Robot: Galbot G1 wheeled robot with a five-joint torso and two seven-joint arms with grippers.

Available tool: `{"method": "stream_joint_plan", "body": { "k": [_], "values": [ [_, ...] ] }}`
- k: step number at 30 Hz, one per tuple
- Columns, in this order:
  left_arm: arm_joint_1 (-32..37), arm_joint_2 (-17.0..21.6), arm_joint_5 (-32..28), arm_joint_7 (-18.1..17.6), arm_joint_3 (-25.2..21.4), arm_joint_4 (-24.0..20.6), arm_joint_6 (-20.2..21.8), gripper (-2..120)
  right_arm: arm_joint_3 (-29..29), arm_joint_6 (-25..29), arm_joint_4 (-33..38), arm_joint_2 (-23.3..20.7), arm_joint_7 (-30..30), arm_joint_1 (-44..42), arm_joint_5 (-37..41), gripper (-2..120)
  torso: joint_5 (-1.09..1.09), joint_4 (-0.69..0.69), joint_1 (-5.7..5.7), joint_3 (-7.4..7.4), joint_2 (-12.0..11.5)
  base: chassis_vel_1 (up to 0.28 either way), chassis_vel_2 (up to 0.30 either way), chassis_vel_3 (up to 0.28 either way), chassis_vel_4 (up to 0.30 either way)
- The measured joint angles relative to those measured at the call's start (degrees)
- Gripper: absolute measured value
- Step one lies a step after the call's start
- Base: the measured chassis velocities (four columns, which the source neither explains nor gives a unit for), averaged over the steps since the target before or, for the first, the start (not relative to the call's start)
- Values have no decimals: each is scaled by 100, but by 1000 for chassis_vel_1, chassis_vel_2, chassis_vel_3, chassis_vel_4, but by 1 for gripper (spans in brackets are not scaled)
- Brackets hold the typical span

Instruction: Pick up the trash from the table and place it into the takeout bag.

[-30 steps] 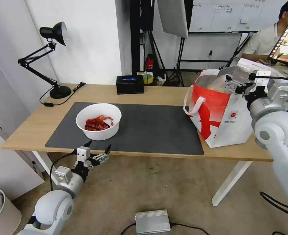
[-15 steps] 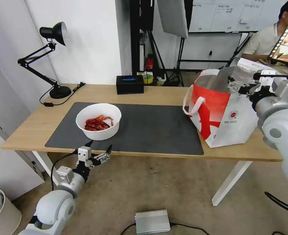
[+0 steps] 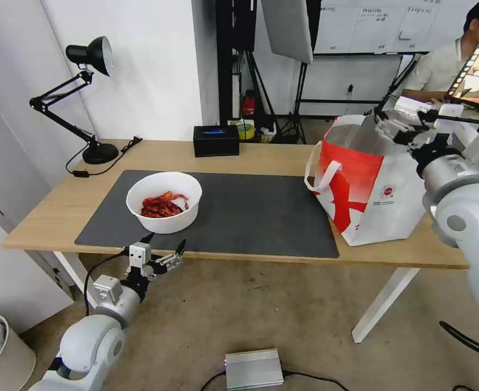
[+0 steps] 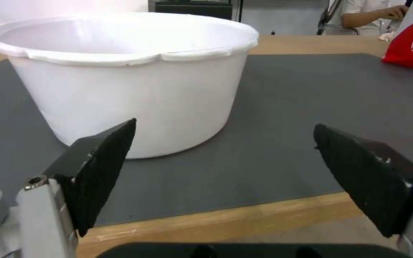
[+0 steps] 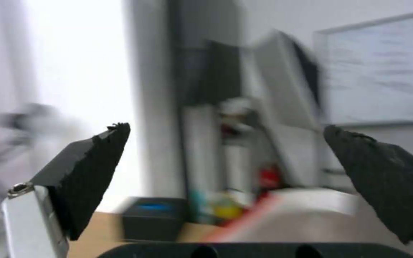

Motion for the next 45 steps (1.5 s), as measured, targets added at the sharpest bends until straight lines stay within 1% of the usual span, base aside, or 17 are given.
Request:
{"method": "stream_joint_plan", "body": {
  "k": [1, 3, 4, 6, 9, 11, 12, 16, 18, 19, 22, 23, 25, 31, 37, 39, 45],
  "values": [
    [0, 0, 0, 0, 0, 0, 0, 100, 0, 0, 0, 0, 0, 0, 0, 100, 0, 0, 0, 0, 0, 0, 0, 0, 0],
    [-3, 0, -7, 0, -14, 10, -8, 100, -2, 341, 115, -12, -783, -238, 123, 100, 1, 0, 0, 0, 0, 0, 0, 0, 0],
    [-3, 0, -7, 0, -14, 10, -8, 100, -2, 341, 115, -12, -783, -238, 123, 100, 1, 0, 0, 0, 0, 0, 0, 0, 0],
    [18, -8, -18, 2, -66, 23, -76, 100, -58, 610, 267, 55, -1372, -567, 137, 100, 0, -1, 0, 0, 0, 0, 0, 0, 0],
    [112, -22, -28, 4, -190, 12, -107, 100, -234, 695, 315, 145, -1537, -734, 44, 100, 1, -2, 0, 0, 0, 0, 0, 0, 0],
    [161, -27, -35, 4, -256, -1, -132, 100, -361, 721, 321, 175, -1567, -797, -13, 100, 1, 0, 0, 0, 0, 0, 0, 0, 0],
    [194, -24, -53, 4, -324, -5, -156, 100, -457, 751, 351, 187, -1587, -931, -96, 100, 2, 4, 0, 0, 0, 0, 0, 0, 0],
    [196, 27, -123, 8, -389, 8, -180, 100, -575, 814, 468, 163, -1588, -1422, -402, 100, 1, 0, 0, 0, 0, 0, 0, 0, 0],
    [186, 81, -162, 12, -422, 29, -190, 100, -624, 837, 538, 119, -1453, -1765, -572, 100, 1, -1, 0, 0, 0, 0, 0, 0, 0],
    [186, 81, -162, 12, -422, 29, -190, 100, -624, 837, 538, 119, -1453, -1765, -572, 100, 1, -1, 0, 0, 0, 0, 0, 0, 0],
    [178, 173, -224, 24, -481, 69, -198, 100, -655, 837, 608, 63, -1046, -2258, -792, 100, 0, -1, 0, 0, 0, 0, 0, 0, 0],
    [178, 173, -224, 24, -481, 69, -198, 100, -655, 837, 608, 63, -1046, -2258, -792, 100, 0, -1, 0, 0, 0, 0, 0, 0, 0],
    [178, 213, -250, 37, -504, 86, -204, 100, -709, 811, 638, 55, -688, -2552, -955, 100, 2, -1, 0, 0, 0, 0, 0, 0, 0],
    [183, 247, -265, 48, -507, 110, -216, 100, -792, 605, 796, 83, -158, -3022, -1038, 100, 1, 0, 0, 0, 0, 0, 0, 0, 0],
    [186, 255, -275, 66, -507, 136, -221, 100, -835, 707, 854, 151, 123, -3368, -1215, 100, 1, -1, -1, 0, 0, 0, 0, 0, 0],
    [199, 247, -294, 155, -517, 188, -284, 100, -872, 765, 906, 229, 282, -3538, -1372, 100, 1, 0, 0, 0, 0, 0, 0, 0, 0],
    [227, 239, -365, 197, -551, 219, -321, 100, -877, 765, 943, 296, 422, -3772, -1609, 100, 1, -1, 0, 0, 0, 0, 0, 0, 0]
  ]
}}
